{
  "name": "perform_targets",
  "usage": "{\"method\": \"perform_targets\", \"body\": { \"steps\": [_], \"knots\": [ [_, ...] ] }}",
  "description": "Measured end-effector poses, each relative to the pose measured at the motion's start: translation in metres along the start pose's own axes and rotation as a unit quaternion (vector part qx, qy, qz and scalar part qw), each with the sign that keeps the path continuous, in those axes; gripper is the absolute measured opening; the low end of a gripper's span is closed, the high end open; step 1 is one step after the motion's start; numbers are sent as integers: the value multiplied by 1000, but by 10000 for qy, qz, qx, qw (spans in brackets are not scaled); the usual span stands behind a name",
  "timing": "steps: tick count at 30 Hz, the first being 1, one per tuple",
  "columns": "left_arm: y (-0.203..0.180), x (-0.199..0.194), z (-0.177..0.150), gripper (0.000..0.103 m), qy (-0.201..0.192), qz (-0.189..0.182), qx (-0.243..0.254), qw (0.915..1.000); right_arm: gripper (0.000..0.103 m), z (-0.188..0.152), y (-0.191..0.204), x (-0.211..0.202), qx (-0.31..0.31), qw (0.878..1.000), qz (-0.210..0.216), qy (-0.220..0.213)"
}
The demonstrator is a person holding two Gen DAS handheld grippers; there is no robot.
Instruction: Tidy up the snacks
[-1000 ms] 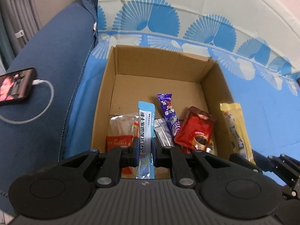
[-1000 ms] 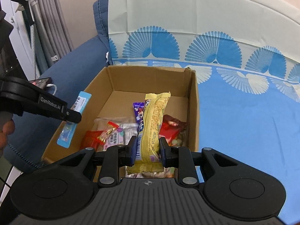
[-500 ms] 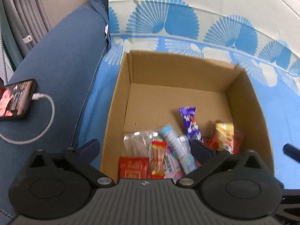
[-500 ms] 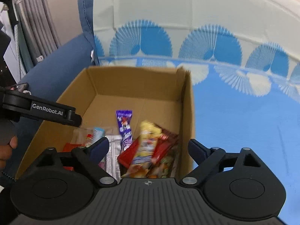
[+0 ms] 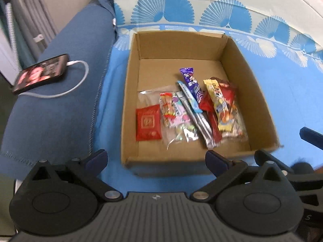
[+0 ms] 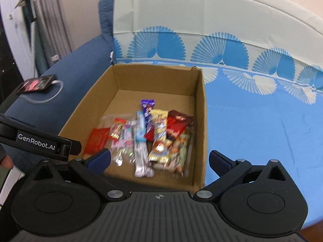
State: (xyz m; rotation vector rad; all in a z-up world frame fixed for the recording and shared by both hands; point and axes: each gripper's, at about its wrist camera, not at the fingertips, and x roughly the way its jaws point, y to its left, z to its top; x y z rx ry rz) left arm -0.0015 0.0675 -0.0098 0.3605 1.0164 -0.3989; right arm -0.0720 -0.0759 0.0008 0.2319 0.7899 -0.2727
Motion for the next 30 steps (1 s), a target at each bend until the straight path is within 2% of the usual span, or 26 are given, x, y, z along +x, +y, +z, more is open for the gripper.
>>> {"method": "perform_targets", "body": {
  "steps": [3, 9, 13, 17, 24, 30],
  "knots": [
    [-2, -13, -18, 103, -85, 294, -127, 9995, 103, -14, 5, -16, 20, 10000, -65, 7],
    [-2, -41, -44, 103, -456, 472, -221, 9976, 103, -31, 7, -46, 40, 9994, -220, -276],
    [-6, -58, -55, 103, -723, 385, -236, 9964, 103, -38, 9, -62, -15, 9990, -230, -388],
    [-15, -73, -67, 103, -1010, 443, -98, 9938, 103, -42, 13, -79, -166, 9973, -197, -691],
    [-14, -82, -74, 103, -1087, 298, -155, 9935, 103, -47, 15, -94, -185, 9947, -188, -990],
    [-17, -87, -77, 103, -1322, 458, -32, 9902, 103, -50, 19, -98, -231, 9940, -220, -1044]
  ]
}}
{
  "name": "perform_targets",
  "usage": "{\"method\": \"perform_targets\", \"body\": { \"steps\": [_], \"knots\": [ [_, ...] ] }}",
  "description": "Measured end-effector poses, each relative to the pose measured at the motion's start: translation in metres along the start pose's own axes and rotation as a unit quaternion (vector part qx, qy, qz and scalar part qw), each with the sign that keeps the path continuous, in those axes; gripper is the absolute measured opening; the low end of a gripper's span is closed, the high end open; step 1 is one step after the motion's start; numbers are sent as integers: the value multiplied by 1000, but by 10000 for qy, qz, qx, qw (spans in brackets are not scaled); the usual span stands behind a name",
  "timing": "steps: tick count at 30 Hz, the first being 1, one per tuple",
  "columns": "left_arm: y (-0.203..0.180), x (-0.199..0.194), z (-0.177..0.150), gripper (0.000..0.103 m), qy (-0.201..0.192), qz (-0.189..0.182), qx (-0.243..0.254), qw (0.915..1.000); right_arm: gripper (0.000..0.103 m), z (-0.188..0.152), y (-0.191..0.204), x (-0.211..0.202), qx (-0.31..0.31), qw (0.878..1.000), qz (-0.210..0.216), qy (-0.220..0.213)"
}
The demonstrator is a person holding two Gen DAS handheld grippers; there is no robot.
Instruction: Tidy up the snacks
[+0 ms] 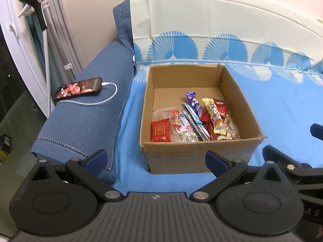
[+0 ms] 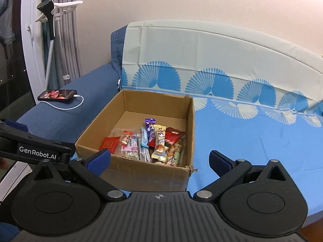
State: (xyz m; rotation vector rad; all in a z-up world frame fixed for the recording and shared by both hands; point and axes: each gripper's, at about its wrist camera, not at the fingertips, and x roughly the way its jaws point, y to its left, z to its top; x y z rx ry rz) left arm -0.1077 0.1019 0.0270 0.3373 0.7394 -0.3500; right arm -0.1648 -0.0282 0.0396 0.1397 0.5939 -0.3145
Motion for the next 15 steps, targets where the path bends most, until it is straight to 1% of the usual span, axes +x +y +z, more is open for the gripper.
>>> {"method": "perform_targets", "body": {
  "steps": [5, 15],
  "knots": [
    [3, 2, 1, 103, 21, 20, -57, 10000, 103, 0, 1, 3, 12, 9999, -71, 108],
    [7, 8, 1, 103, 113, -57, -87, 9999, 103, 0, 4, 4, -54, 9999, -102, 120]
  ]
}}
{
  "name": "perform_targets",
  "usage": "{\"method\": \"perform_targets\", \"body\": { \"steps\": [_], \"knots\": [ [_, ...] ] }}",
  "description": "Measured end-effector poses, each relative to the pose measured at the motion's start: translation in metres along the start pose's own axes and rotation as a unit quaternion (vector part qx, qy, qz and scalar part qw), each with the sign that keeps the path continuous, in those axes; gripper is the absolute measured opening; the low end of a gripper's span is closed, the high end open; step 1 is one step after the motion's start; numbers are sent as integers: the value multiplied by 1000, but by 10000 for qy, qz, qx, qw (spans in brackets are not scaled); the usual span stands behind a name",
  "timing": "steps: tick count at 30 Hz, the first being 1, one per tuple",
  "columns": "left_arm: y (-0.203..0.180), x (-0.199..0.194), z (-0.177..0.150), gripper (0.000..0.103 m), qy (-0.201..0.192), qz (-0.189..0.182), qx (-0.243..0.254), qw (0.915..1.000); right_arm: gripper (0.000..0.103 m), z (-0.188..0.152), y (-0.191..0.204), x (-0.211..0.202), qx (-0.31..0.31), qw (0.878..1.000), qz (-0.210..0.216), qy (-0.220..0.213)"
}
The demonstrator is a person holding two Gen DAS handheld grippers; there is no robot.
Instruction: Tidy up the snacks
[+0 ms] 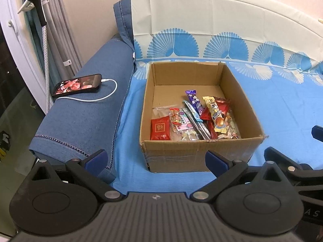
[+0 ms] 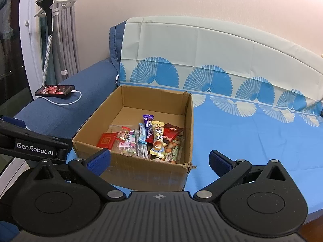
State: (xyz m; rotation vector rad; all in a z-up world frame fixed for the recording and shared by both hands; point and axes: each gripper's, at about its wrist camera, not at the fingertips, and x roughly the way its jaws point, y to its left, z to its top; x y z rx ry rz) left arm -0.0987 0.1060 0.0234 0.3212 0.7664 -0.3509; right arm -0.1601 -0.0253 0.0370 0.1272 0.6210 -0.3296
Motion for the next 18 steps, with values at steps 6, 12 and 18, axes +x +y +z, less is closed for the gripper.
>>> {"method": "perform_targets", "body": {
  "steps": [6, 12, 18],
  "knots": [
    [2, 1, 0, 103, 10, -25, -30, 10000, 103, 0, 1, 0, -16, 10000, -2, 8],
    [1, 1, 1, 103, 27, -30, -28, 10000, 103, 0, 1, 0, -17, 10000, 1, 16],
    [1, 1, 3, 103, 45, -22, -44, 10000, 103, 0, 0, 1, -2, 10000, 3, 33]
  ]
}}
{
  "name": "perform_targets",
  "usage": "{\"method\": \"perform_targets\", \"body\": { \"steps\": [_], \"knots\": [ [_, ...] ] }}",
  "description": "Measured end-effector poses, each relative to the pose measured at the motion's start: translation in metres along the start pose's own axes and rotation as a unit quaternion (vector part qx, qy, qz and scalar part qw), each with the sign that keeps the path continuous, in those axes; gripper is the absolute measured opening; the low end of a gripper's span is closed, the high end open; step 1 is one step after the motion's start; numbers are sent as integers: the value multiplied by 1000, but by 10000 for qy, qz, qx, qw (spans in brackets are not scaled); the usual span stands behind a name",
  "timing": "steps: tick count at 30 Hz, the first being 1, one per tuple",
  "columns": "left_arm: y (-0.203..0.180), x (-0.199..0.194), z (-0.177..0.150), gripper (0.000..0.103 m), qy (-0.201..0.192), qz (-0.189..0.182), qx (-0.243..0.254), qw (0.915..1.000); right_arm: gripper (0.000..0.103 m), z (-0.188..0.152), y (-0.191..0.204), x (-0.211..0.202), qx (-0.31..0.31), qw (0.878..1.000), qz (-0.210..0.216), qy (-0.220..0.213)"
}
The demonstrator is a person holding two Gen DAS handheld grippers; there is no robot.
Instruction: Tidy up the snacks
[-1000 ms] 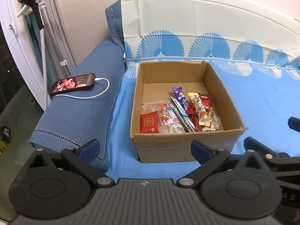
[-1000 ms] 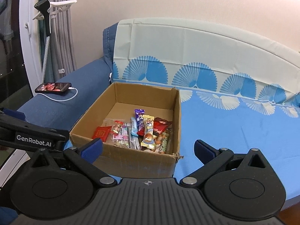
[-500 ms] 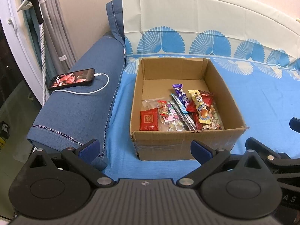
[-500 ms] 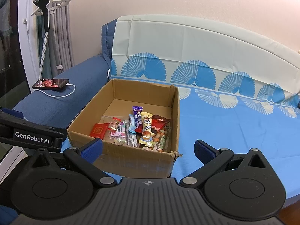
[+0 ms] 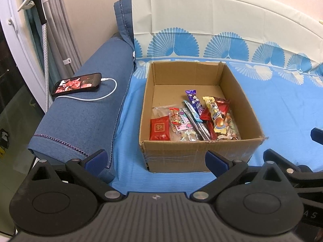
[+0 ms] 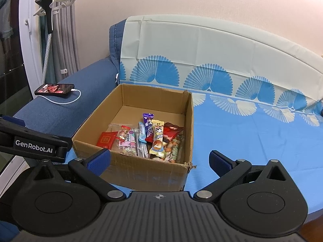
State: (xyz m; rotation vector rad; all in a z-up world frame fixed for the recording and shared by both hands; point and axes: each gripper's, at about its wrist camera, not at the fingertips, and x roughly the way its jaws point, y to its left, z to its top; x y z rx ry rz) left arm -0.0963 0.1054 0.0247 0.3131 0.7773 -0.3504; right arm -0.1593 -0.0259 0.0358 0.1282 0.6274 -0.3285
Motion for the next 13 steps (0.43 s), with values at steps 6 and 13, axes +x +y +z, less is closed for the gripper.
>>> {"method": "perform_targets", "body": {
  "steps": [6, 13],
  "knots": [
    [2, -1, 7, 103, -68, 52, 11, 10000, 103, 1, -2, 2, 52, 10000, -32, 11],
    [1, 6, 14, 103, 49, 76, -22, 10000, 103, 6, -5, 6, 38, 10000, -4, -49]
  ]
}}
